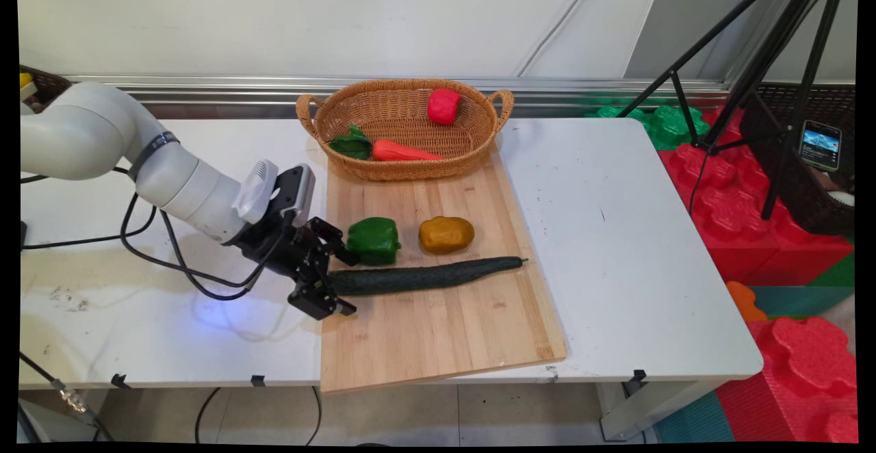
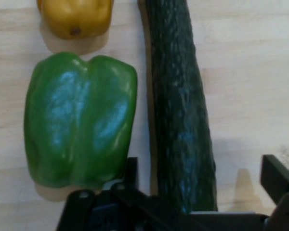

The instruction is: Pick up the cucumber from the cutting board, then place the picked object in the vegetable basket

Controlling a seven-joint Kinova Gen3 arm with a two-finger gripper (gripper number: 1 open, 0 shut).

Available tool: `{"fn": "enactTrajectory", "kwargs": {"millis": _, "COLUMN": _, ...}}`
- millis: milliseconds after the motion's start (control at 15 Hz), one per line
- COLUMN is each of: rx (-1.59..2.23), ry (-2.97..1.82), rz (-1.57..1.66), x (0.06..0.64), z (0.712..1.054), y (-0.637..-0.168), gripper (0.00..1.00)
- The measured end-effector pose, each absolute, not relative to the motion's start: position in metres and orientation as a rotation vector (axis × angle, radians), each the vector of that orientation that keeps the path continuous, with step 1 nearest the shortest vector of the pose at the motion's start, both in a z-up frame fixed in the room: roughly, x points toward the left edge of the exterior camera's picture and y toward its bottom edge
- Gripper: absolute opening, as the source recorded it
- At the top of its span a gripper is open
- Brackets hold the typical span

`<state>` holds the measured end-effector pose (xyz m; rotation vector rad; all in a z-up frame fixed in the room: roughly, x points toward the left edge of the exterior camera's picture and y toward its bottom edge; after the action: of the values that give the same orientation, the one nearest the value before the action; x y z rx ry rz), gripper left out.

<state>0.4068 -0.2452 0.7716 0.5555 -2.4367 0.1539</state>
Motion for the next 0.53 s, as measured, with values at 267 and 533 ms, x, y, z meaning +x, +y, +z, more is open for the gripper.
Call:
{"fn": "enactTrajectory", "kwargs": {"millis": 267, "rx": 0.563, "ry": -2.423, "rz": 0.157, "x": 0.4041, "z": 0.7695, "y": -0.2477, "gripper": 0.00}}
{"fn": "enactTrajectory", "kwargs": {"millis": 533, "rx": 0.561, "ry": -2.416, "rz": 0.148, "x": 0.4030, "z": 0.7691, "y": -0.2477, "gripper": 0.00}}
